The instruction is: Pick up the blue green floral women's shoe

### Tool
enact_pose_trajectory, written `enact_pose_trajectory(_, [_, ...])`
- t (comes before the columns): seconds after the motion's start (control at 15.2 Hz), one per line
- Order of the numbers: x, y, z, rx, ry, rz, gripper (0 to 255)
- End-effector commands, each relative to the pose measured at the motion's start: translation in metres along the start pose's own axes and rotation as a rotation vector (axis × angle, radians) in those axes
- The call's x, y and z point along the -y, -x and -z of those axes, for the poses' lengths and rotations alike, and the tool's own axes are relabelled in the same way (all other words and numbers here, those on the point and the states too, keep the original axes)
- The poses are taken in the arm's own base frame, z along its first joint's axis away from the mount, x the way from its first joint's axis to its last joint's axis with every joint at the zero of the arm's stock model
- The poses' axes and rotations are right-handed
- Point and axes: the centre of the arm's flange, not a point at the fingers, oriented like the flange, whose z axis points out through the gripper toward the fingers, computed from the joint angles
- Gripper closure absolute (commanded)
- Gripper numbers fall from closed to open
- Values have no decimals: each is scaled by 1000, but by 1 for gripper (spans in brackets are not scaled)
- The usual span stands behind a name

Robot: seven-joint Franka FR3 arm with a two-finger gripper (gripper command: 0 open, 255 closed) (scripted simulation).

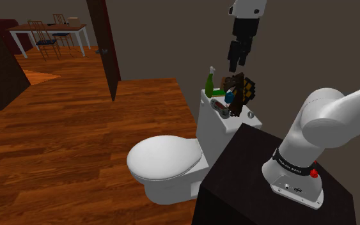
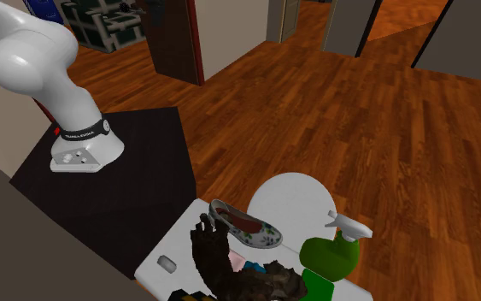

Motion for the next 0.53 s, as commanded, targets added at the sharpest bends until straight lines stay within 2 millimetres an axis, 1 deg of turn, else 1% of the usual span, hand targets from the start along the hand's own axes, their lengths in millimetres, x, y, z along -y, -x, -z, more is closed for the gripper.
enact_pose_trajectory(0.0, [0,0,0,0,0,0,0])
enact_pose_trajectory(0.46, [-46,-39,-67,-11,20,-100,0])
